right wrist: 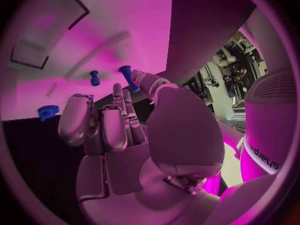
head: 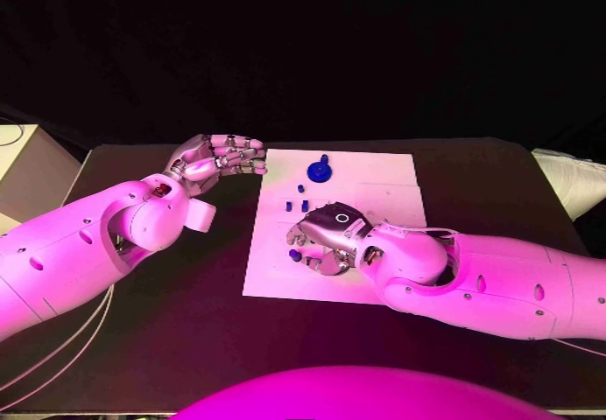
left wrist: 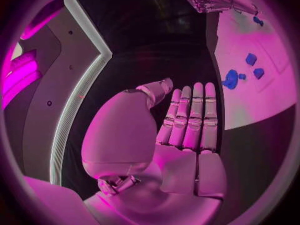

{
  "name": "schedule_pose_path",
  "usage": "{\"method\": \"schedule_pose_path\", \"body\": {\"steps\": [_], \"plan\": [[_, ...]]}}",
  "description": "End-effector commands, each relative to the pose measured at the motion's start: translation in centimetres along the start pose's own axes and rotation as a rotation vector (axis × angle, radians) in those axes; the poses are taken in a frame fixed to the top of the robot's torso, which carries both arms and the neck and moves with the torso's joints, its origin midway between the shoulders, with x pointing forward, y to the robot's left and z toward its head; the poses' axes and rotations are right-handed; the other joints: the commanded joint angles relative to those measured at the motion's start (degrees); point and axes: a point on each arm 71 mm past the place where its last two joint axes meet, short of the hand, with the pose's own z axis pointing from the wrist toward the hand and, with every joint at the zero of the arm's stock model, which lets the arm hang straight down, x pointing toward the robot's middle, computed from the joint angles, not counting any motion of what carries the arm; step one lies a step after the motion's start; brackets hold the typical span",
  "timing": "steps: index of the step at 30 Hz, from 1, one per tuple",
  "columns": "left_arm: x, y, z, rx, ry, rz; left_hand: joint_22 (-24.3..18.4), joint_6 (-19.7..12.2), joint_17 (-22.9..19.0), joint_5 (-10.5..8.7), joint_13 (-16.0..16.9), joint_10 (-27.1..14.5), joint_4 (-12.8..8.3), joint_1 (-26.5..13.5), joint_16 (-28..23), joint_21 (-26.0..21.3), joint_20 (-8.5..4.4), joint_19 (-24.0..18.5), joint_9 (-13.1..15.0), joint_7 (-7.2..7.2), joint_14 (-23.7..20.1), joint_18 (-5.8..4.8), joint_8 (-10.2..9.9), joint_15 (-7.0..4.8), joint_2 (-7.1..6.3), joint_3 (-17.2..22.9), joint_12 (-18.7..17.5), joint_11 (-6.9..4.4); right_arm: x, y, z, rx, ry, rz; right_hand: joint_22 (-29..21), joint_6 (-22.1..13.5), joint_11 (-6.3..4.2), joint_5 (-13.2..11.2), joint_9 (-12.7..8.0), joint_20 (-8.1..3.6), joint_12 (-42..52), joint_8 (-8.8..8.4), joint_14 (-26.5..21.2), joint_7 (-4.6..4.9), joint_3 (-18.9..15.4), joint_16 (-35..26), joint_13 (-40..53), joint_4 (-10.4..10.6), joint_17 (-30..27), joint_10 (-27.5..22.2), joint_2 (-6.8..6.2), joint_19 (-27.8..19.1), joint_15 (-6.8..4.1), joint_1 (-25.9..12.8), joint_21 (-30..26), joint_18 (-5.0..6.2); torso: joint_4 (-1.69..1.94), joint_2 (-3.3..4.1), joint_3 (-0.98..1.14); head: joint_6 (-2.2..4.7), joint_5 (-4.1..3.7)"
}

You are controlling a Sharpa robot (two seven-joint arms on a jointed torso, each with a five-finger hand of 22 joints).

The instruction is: Assemble the parts on the task board

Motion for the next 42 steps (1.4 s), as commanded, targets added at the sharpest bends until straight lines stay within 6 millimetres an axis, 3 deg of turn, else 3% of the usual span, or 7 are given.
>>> {"method": "schedule_pose_path", "body": {"steps": [1, 13, 18, 19, 23, 27, 42], "plan": [[0.2, 0.0, 0.0, 0.004, 0.022, -0.005, 0.0, -0.1, 0.1, 0.12, 0.1, -0.1, 0.0, 0.4, -0.2, -0.2, 0.09, 0.3, -0.1, 0.36, 0.3, 0.16, 0.1, 0.12, 0.09, -0.4, -0.3, 0.06, -0.5, -0.2, -0.3, 0.012, -0.059, 0.001, -0.2, -0.2, 0.11, -0.1, -0.1, 0.22, 0.1, -0.31, 0.7, 0.04, -0.4, -0.3, -0.1, 0.1, -0.1, -0.6, 0.05, -0.4, 0.27, 0.9, -0.4, 0.53, 0.02, -0.03, -0.01, 0.12, -0.15], [0.1, 0.0, 0.0, 0.008, 0.018, -0.006, -0.1, -0.1, 0.1, 0.12, 0.1, -0.1, 0.1, 0.3, -0.3, -0.3, 0.1, 0.4, -0.1, 0.37, 0.4, 0.16, 0.1, 0.13, 0.13, -0.4, -0.3, 0.07, -3.9, -5.6, -3.7, 0.2, -0.106, 0.323, 1.8, 3.7, -1.15, 1.2, 0.4, -0.49, 6.4, 1.6, 1.1, 1.24, 1.6, 0.3, 2.1, 1.8, 1.0, 9.0, 0.56, 0.7, -0.66, 1.8, 1.5, 0.09, -0.21, -0.19, -0.06, 0.82, -1.24], [0.0, 0.4, -0.3, 0.004, 0.012, -0.008, -0.2, -0.1, 0.1, 0.12, 0.1, -0.1, 0.1, 0.3, -0.3, -0.3, 0.11, 0.4, -0.1, 0.36, 0.4, 0.16, 0.1, 0.13, 0.16, -0.4, -0.3, 0.07, -4.5, -9.2, -6.0, 0.358, -0.016, 0.504, 5.3, 4.3, -3.22, 5.3, 2.1, -2.04, 16.1, 4.56, 2.1, -0.47, -2.7, 3.1, 11.9, 4.3, 5.5, 12.2, 0.86, 2.0, -2.27, -1.0, 5.2, -0.67, -0.62, -0.47, 0.0, 1.01, -2.2], [0.0, 0.5, -0.3, 0.002, 0.011, -0.009, -0.2, -0.1, 0.1, 0.12, 0.1, -0.1, 0.1, 0.3, -0.3, -0.3, 0.11, 0.4, -0.1, 0.36, 0.4, 0.16, 0.1, 0.13, 0.16, -0.4, -0.3, 0.07, -4.5, -9.9, -6.5, 0.391, 0.006, 0.532, 7.2, 4.1, -3.34, 5.3, 3.3, -2.18, 21.5, 6.12, 3.6, -1.4, -4.3, 7.1, 18.1, 4.8, 13.1, 10.5, 1.18, 2.7, -2.32, -1.1, 7.2, -1.12, -0.67, -0.53, 0.01, 0.97, -2.41], [-0.1, 0.7, -0.5, -0.003, 0.008, -0.011, -0.2, -0.1, 0.1, 0.12, 0.1, -0.1, 0.1, 0.3, -0.3, -0.3, 0.11, 0.4, -0.1, 0.36, 0.4, 0.16, 0.1, 0.13, 0.16, -0.4, -0.3, 0.07, -4.4, -11.9, -8.3, 0.498, 0.076, 0.601, 7.5, 2.5, -4.34, 5.5, 6.3, -2.25, 64.9, 8.99, 3.1, -1.34, -7.5, 6.5, 62.6, 8.8, 11.4, 16.4, 2.47, 2.7, -3.25, -3.3, 7.2, -1.19, -0.9, -0.76, 0.0, 0.88, -2.96], [-0.1, 1.0, -0.6, -0.007, 0.005, -0.013, -0.2, -0.1, 0.1, 0.12, 0.1, -0.1, 0.1, 0.3, -0.3, -0.3, 0.11, 0.4, -0.1, 0.36, 0.4, 0.16, 0.1, 0.13, 0.16, -0.4, -0.3, 0.07, -4.1, -13.6, -10.1, 0.6, 0.135, 0.628, 10.7, 2.4, -3.97, 8.1, 8.8, -2.62, 79.2, 10.95, 4.2, -1.73, -10.3, 9.4, 77.1, 11.8, 17.7, 22.0, 3.09, 3.7, -2.87, -4.7, 10.7, -1.8, -1.21, -1.02, -0.01, 0.78, -3.31], [-0.2, 1.5, -0.8, -0.018, -0.001, -0.017, -0.3, -0.1, 0.2, 0.11, 0.1, 0.0, 0.3, 0.1, -0.4, -0.5, 0.12, 0.5, -0.2, 0.34, 0.5, 0.17, 0.1, 0.12, 0.17, -0.5, -0.3, 0.06, -2.2, -14.5, -12.9, 0.763, 0.266, 0.55, 15.4, 3.7, -4.91, 9.5, 13.2, -3.16, 85.6, 13.83, 5.2, -2.94, -16.9, 12.0, 83.3, 12.7, 24.1, 25.8, 5.42, 4.9, -3.56, -11.4, 15.9, -2.89, -1.95, -1.91, -0.33, 0.4, -3.61]]}}
